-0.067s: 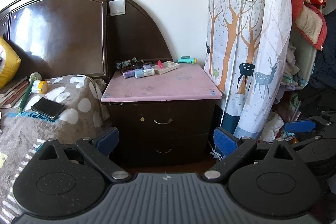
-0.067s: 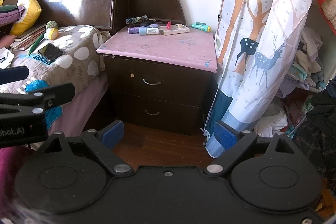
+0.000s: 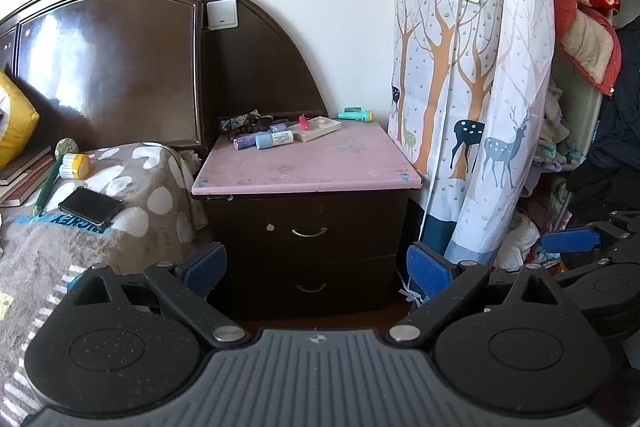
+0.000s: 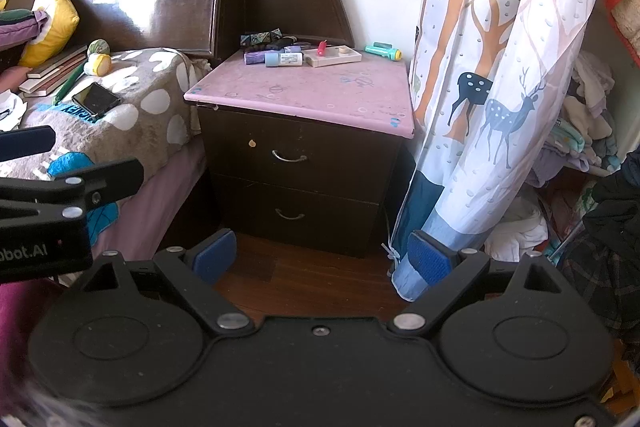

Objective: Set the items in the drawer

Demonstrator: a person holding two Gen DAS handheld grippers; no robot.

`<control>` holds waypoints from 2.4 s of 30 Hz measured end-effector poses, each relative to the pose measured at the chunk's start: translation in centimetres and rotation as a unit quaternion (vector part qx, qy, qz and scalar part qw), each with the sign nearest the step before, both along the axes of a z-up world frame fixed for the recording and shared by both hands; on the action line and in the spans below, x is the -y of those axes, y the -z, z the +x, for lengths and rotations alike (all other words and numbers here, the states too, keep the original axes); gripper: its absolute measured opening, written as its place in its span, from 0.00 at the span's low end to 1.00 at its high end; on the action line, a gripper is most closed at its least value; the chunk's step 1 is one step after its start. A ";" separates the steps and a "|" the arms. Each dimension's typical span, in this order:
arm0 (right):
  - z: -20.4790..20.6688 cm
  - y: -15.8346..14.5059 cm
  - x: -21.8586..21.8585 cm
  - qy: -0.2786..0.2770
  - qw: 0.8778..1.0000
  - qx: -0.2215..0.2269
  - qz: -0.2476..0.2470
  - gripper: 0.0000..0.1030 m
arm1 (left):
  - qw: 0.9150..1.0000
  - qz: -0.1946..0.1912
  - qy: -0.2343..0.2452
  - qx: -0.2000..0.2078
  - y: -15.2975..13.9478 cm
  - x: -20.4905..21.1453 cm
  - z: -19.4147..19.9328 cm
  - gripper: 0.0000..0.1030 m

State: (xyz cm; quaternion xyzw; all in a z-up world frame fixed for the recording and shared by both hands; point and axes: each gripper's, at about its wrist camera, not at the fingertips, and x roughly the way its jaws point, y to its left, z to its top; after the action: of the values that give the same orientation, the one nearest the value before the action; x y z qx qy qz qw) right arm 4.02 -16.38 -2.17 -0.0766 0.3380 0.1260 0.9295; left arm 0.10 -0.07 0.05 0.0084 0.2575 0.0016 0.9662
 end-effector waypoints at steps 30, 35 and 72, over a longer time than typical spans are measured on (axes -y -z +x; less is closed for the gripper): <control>-0.1 0.1 -0.2 -0.002 1.000 -0.001 -0.003 0.91 | 1.000 -0.003 -0.002 -0.001 0.0 -0.1 0.0 0.95; 0.0 0.2 -0.3 -0.002 1.000 -0.002 -0.004 0.91 | 1.000 -0.004 -0.003 -0.002 0.1 0.0 -0.1 0.95; 8.5 4.3 0.7 -0.009 0.998 0.051 0.030 0.99 | 0.999 -0.021 -0.011 -0.028 3.9 -2.2 11.4 0.95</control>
State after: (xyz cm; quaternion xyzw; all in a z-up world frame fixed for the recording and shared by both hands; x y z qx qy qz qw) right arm 12.53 -17.05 -6.48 -0.0580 0.2851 0.1400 0.9464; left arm 11.46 2.16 -3.81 -0.0147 0.2849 0.0061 0.9584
